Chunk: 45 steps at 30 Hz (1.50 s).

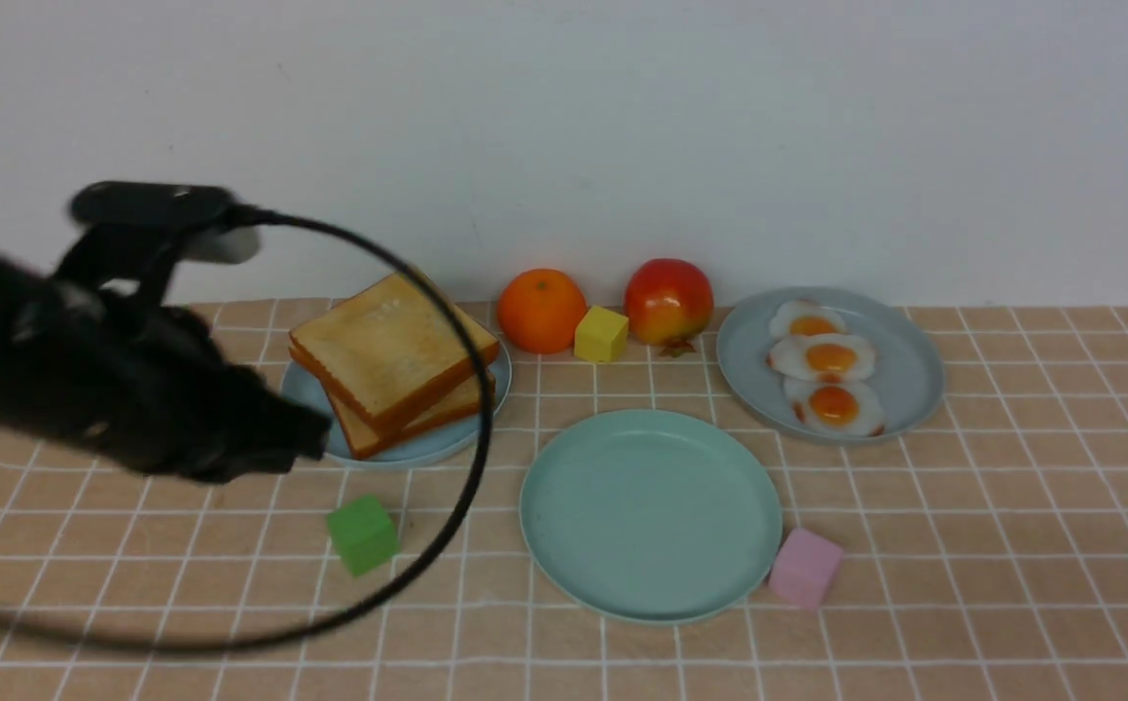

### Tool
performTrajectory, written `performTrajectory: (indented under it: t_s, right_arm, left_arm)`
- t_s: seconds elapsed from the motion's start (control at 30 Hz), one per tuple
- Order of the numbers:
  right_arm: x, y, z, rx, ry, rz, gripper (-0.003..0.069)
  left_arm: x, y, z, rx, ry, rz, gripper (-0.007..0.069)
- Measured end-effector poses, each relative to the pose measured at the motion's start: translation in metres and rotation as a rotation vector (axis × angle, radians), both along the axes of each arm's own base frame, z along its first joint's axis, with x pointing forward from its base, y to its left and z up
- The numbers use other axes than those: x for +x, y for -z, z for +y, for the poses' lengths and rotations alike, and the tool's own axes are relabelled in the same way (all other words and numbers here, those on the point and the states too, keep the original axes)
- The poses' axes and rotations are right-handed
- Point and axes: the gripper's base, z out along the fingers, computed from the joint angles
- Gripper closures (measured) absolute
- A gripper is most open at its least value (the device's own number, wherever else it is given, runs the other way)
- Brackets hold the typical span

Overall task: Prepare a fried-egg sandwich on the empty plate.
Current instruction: Use the left arm to grab a slice of bread

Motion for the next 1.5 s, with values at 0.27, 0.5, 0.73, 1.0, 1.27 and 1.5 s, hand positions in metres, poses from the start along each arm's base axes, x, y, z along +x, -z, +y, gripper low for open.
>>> performTrajectory:
  t_s: [0.27,0.5,0.73,1.0,1.27,1.5]
  right_arm:
    - [0.016,-0.068,0.011,-0.267,-0.253,0.208,0.0671]
    - [0.029,-0.075,0.016,-0.281,-0.298,0.219,0.0664]
    - [0.029,-0.075,0.016,-0.281,-0.297,0.219,0.0659]
    - [0.028,-0.074,0.016,-0.285,-0.303,0.231,0.0658]
    - [0.025,-0.070,0.016,-0.294,-0.327,0.275,0.0655]
    - [0.020,-0.071,0.016,-0.297,-0.331,0.270,0.0652]
  left_arm:
    - [0.087,0.032,-0.023,0.104,0.117,-0.005,0.0613]
    - [0.137,0.063,-0.037,0.209,0.277,-0.058,0.0342]
    - [0.155,0.075,-0.039,0.278,0.345,-0.186,0.0149]
    - [0.163,0.097,-0.040,0.313,0.370,-0.169,0.0202]
    - [0.159,0.094,-0.040,0.269,0.319,-0.113,0.0530]
    - [0.151,0.074,-0.039,0.265,0.322,-0.116,0.0618]
